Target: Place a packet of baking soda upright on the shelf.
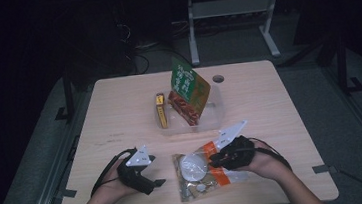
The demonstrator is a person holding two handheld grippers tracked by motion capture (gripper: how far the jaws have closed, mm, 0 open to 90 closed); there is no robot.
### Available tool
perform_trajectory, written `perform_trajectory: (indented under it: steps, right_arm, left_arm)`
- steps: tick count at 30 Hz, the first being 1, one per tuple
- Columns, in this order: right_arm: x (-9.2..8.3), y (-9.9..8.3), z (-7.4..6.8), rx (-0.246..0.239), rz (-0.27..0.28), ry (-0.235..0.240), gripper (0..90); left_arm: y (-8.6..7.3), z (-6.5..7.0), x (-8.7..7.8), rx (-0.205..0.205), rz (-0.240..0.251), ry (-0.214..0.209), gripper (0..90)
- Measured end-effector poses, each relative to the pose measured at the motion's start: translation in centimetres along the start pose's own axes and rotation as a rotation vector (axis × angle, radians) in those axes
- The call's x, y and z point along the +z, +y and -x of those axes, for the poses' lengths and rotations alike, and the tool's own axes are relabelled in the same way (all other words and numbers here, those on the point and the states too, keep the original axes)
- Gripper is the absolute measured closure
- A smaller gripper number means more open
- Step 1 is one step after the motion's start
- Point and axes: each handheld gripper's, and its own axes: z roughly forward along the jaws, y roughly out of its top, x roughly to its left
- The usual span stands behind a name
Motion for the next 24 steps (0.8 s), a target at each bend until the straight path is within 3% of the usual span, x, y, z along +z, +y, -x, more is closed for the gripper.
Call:
perform_trajectory:
  steps: [6, 14, 16, 24]
  right_arm:
    - [-2.5, -2.8, 0.6, 0.13, 0.051, -0.056, 56.0]
    - [-4.4, -6.5, 1.3, 0.226, 0.084, -0.141, 42.8]
    - [-4.8, -7.2, 1.6, 0.255, 0.094, -0.154, 41.5]
    - [-5.1, -8.1, 2.5, 0.287, 0.11, -0.184, 40.0]
  left_arm:
    - [2.1, 0.1, 0.8, 0.028, 0.03, -0.029, 14.1]
    - [5.4, -0.5, 3.5, 0.056, 0.032, -0.078, 16.3]
    - [6.0, -0.8, 4.5, 0.041, 0.039, -0.102, 17.6]
    - [7.6, -1.5, 7.9, 0.037, 0.015, -0.182, 23.5]
